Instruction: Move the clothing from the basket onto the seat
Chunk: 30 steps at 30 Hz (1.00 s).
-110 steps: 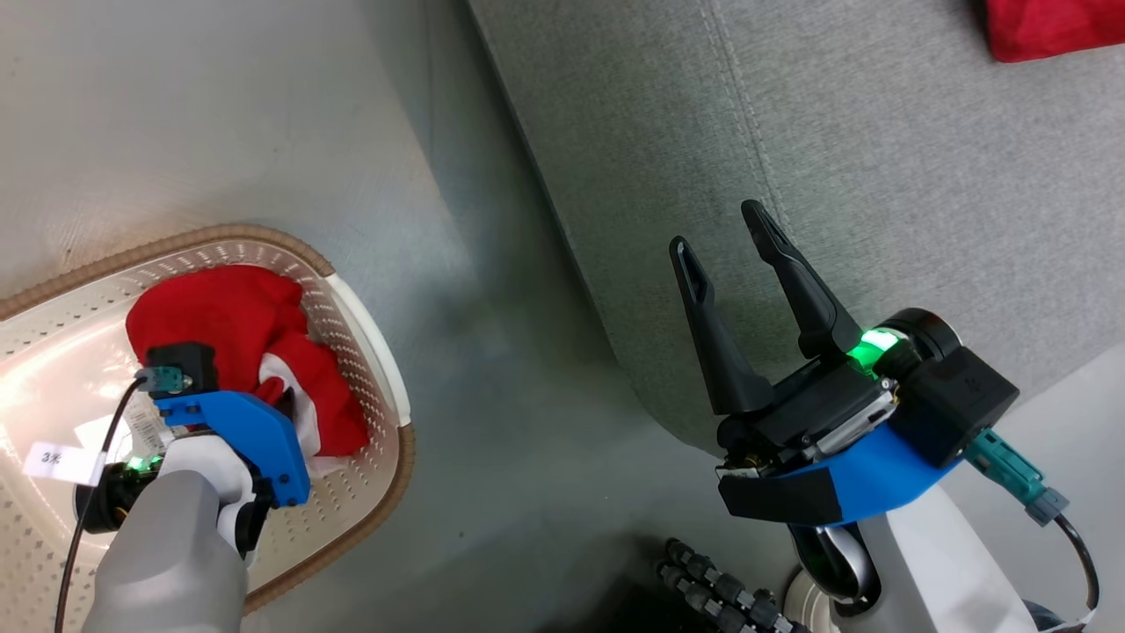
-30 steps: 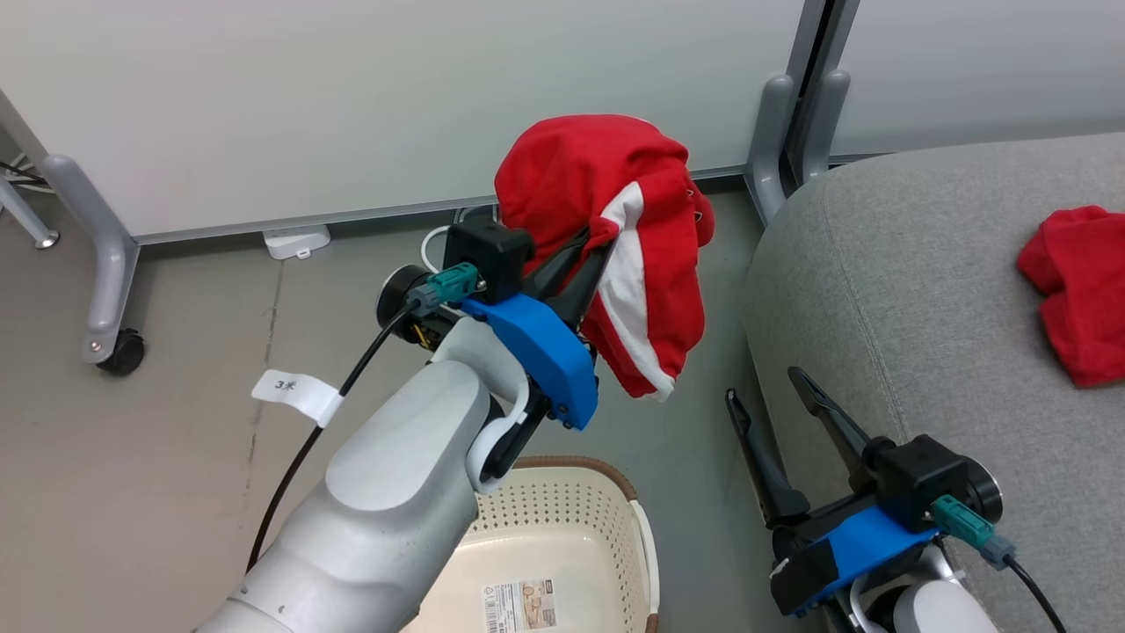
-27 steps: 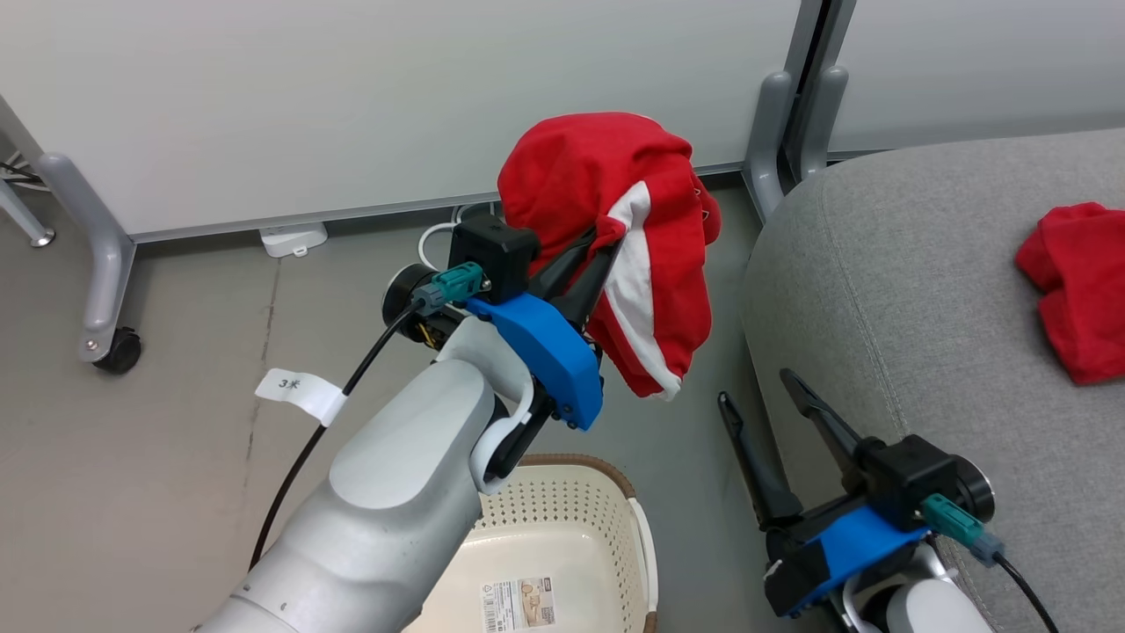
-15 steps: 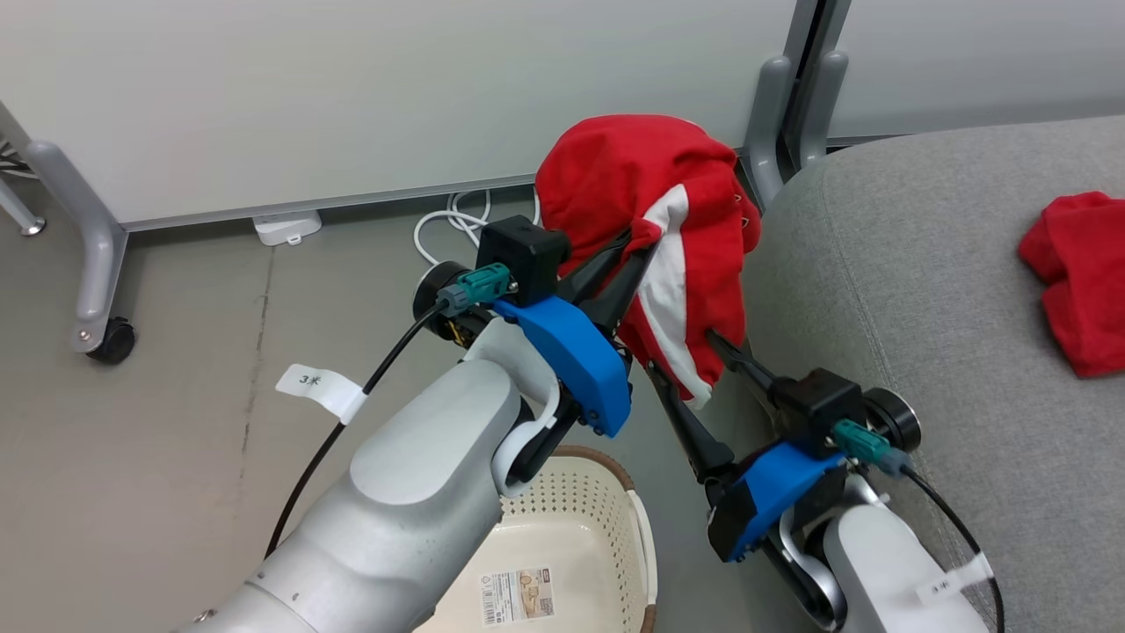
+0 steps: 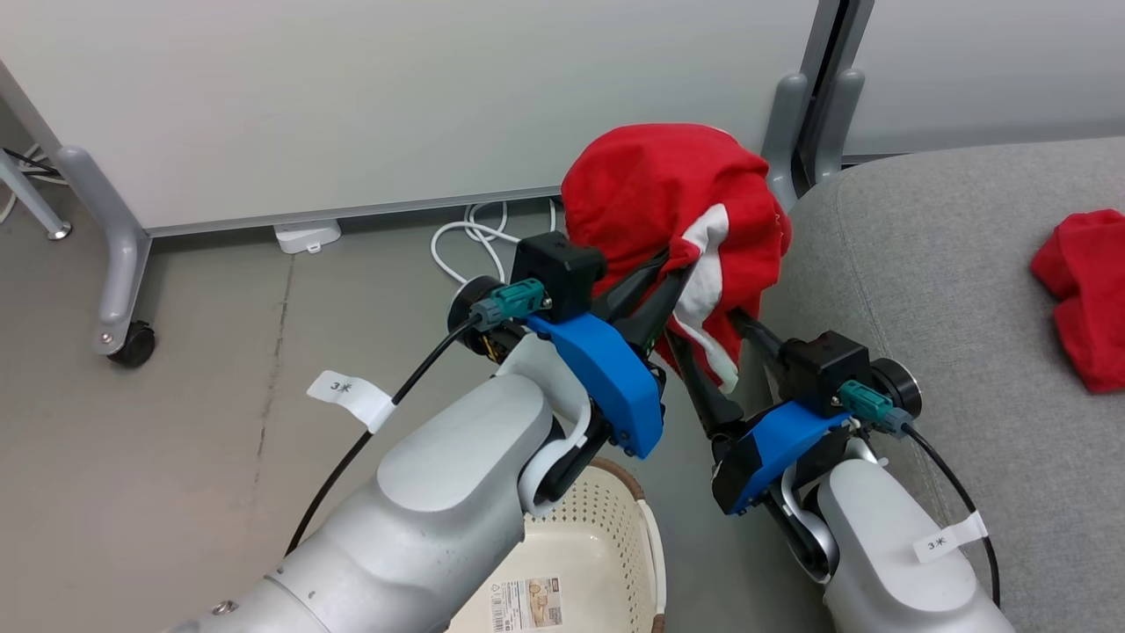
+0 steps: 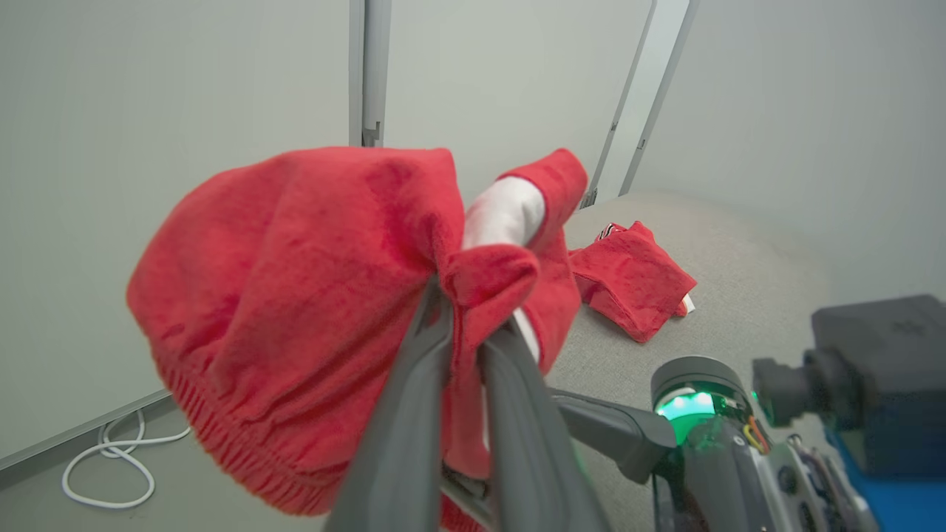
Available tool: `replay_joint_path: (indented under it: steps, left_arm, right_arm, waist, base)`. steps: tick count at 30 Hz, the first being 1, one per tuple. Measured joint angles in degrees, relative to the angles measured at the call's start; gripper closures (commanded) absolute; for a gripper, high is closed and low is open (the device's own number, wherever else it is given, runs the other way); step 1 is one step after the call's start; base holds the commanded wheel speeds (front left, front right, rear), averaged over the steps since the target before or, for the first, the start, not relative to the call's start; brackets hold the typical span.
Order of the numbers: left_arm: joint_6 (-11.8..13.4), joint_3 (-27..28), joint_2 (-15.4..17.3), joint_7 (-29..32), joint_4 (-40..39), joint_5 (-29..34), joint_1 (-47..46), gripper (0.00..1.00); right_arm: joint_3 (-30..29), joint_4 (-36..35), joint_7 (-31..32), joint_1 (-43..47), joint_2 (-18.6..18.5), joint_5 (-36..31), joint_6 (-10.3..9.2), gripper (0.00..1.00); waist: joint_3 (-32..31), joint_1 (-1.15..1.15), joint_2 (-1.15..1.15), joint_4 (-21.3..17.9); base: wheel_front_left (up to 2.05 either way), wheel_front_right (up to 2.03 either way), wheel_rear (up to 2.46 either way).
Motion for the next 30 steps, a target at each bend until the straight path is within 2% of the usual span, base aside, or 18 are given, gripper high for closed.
replay_joint_path:
  steps: [2, 9, 20, 21, 22, 24, 27, 28, 29, 30]
  left_arm:
    - [0.16, -0.91, -0.01, -0.09, 0.12, -0.87, -0.06, 1.00]
    - [0.67, -2.94, -0.01, -1.09, 1.10, -2.94, -0.83, 1.00]
    - [1.26, -4.86, -0.01, -2.63, 2.48, -5.35, -1.97, 1.00]
    - [1.27, -4.90, -0.01, -2.89, 2.55, -5.36, -1.99, 0.97]
    - [1.31, -5.02, -0.01, -3.01, 2.72, -5.38, -2.08, 0.84]
    - [1.36, -5.36, 0.00, -3.10, 3.14, -5.44, -2.34, 0.76]
    - [1.35, -5.97, 0.00, -3.49, 3.41, -5.49, -2.49, 0.71]
    - [1.34, -6.17, 0.00, -3.53, 3.43, -5.55, -2.57, 0.60]
    - [1.21, -6.31, -0.01, -3.55, 3.44, -5.65, -2.58, 0.11]
    - [1.19, -6.39, -0.01, -3.59, 3.47, -5.79, -2.59, 0.00]
  right_arm:
    - [0.35, 1.34, -0.65, -0.56, 0.00, 0.42, 0.00, 1.00]
    - [1.81, 5.04, -1.42, -1.77, 0.01, 2.22, 0.00, 1.00]
    - [3.87, 6.76, -2.16, -2.66, 0.01, 3.78, 0.00, 1.00]
    - [3.89, 6.83, -2.21, -2.70, 0.01, 3.89, 0.00, 1.00]
    - [3.93, 6.87, -2.21, -2.75, 0.01, 3.92, 0.00, 1.00]
    - [4.04, 6.92, -2.22, -2.79, 0.01, 3.94, 0.00, 1.00]
    - [4.35, 6.97, -2.30, -2.81, 0.01, 4.02, 0.00, 1.00]
    - [4.41, 6.98, -2.30, -2.82, 0.01, 4.03, 0.00, 1.00]
    - [4.43, 7.02, -2.30, -2.86, 0.01, 4.08, 0.00, 1.00]
    - [4.43, 7.05, -2.30, -2.92, 0.01, 4.08, 0.00, 1.00]
  waist:
    - [-0.26, 0.00, 0.00, -0.03]
    - [-1.16, 0.00, 0.00, -0.34]
    - [-1.39, 0.00, 0.00, -0.92]
    - [-1.38, 0.00, 0.00, -0.95]
    - [-1.36, 0.00, 0.00, -0.98]
    - [-1.37, 0.00, 0.00, -1.01]
    - [-1.36, 0.00, 0.00, -1.02]
    - [-1.36, 0.00, 0.00, -1.02]
    - [-1.36, 0.00, 0.00, -1.03]
    - [-1.36, 0.00, 0.00, -1.03]
  base:
    - [0.00, 0.00, 0.00]
    - [0.00, 0.00, 0.00]
    - [0.00, 0.00, 0.00]
    - [0.00, 0.00, 0.00]
    - [0.00, 0.00, 0.00]
    - [0.00, 0.00, 0.00]
    - [0.00, 0.00, 0.00]
    - [0.00, 0.00, 0.00]
    - [0.00, 0.00, 0.00]
    - [0.00, 0.00, 0.00]
